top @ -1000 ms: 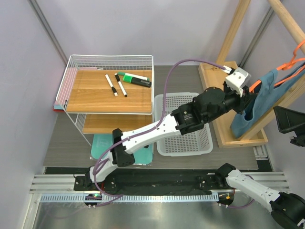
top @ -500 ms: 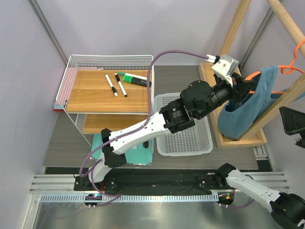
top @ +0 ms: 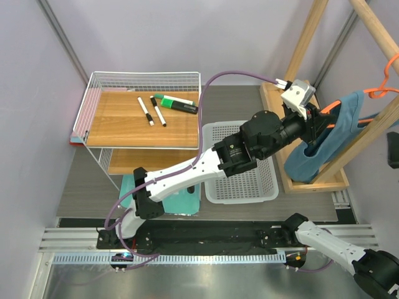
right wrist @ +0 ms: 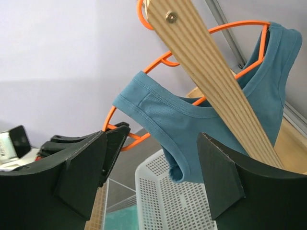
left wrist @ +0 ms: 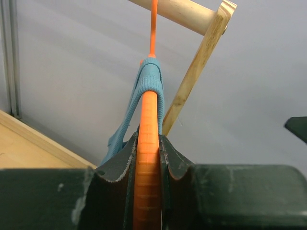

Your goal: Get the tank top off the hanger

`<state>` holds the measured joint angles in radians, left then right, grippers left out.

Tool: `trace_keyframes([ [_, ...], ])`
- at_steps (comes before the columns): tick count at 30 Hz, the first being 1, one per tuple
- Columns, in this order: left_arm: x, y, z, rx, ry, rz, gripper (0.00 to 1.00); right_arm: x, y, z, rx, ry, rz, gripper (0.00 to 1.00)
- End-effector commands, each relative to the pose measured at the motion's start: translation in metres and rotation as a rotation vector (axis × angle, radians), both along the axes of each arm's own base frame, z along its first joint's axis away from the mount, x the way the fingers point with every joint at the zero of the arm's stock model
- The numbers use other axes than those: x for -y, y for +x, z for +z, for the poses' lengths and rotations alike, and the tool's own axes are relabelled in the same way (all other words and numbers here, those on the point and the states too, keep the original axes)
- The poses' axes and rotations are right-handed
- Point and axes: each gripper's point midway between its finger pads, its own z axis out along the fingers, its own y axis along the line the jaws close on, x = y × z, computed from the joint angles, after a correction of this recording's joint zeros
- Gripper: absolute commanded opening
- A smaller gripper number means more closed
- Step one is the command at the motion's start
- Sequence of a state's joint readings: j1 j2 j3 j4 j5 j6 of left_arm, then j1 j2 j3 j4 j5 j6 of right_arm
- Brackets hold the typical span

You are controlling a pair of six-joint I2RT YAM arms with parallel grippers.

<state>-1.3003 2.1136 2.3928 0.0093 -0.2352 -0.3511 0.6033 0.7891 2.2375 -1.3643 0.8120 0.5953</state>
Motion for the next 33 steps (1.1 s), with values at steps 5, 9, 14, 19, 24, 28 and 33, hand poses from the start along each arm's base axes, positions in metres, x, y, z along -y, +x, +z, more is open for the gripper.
trace_keyframes([
  [5,-0.033,-0.006,0.047,0.037,-0.078,0.007,0.00,-0.057,0.085,-0.016,-0.179,-0.145,0.000,0.79],
  [9,-0.029,-0.005,0.034,0.039,-0.038,0.011,0.00,-0.066,0.099,-0.007,-0.161,-0.137,-0.010,0.76],
  [14,-0.025,-0.004,0.021,0.033,-0.010,0.010,0.00,-0.083,0.104,0.003,-0.141,-0.127,0.056,0.70],
  [19,-0.023,-0.003,0.015,0.034,0.010,0.011,0.00,-0.079,0.100,-0.008,-0.157,-0.109,0.051,0.66],
  [24,-0.023,-0.006,0.012,0.022,0.005,-0.004,0.00,-0.073,0.093,-0.016,-0.148,-0.068,0.053,0.61],
  [28,-0.022,-0.008,0.010,0.017,0.002,-0.017,0.00,-0.080,0.095,-0.017,-0.129,-0.025,0.072,0.57],
  [33,-0.023,-0.009,0.008,0.016,0.007,-0.023,0.00,-0.083,0.099,-0.020,-0.130,0.005,0.059,0.47],
])
